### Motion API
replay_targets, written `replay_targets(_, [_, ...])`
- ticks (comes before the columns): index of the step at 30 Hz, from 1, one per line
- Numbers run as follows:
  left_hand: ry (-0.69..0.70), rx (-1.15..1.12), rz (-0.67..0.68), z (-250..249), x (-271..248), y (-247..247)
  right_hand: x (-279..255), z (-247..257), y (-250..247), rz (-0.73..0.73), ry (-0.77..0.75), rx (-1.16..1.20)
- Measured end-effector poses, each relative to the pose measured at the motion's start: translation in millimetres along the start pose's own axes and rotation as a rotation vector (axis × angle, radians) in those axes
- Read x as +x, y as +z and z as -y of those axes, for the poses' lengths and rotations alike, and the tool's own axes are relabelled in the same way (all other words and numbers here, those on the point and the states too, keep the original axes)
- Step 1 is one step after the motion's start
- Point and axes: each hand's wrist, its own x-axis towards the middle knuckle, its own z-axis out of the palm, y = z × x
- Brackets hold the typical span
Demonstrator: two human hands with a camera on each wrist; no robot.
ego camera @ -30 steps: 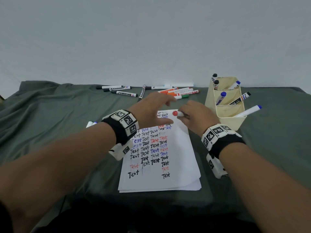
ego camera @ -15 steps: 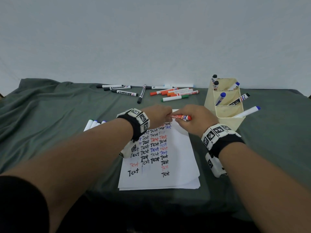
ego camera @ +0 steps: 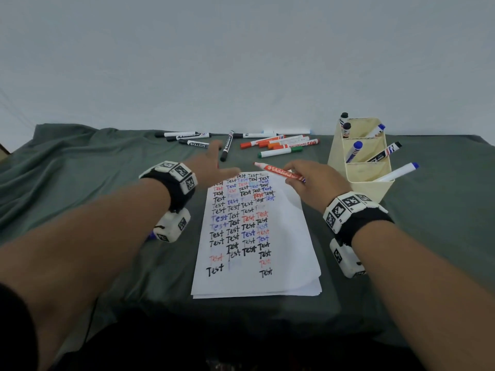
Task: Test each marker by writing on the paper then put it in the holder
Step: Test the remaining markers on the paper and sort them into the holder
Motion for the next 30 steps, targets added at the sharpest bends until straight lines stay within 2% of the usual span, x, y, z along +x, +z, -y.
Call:
replay_targets(3, [-0.04, 0.071, -0.081, 20, -5, -8, 0, 0, 1, -0.016, 0.014, 0.015])
replay_targets(7, [-0.084, 0.273, 0.06, 37, -13, -26, 0, 1, 2, 0.002, 0.031, 0.009])
replay_targets(11, [0.029, 0.446, 0.183, 43, -16, -32, 0, 3, 2, 0.004, 0.038, 0.011])
replay_targets(13, [0.037, 0.487, 0.207, 41, -18, -30, 0, 3, 2, 0.007, 0.046, 0.008])
replay_targets(21, [-0.005, 0.353, 0.142, 38, -17, -24, 2, 2, 3, 0.032, 0.043, -0.011])
replay_targets(23, [0.003, 0.402, 0.112, 36, -18, -22, 1, 1, 4, 0.025, 0.02, -0.007])
replay_targets(27, [0.046, 0.563, -0.031, 21, -24, -15, 3, -6, 6, 0.023, -0.033, -0.02])
replay_targets(28, [0.059, 0.546, -0.024, 16, -26, -10, 4, -8, 8, 0.022, -0.044, -0.03])
replay_targets(30, [0.083, 0.484, 0.087, 7, -32, 4, 7, -10, 10, 0.002, -0.058, -0.051])
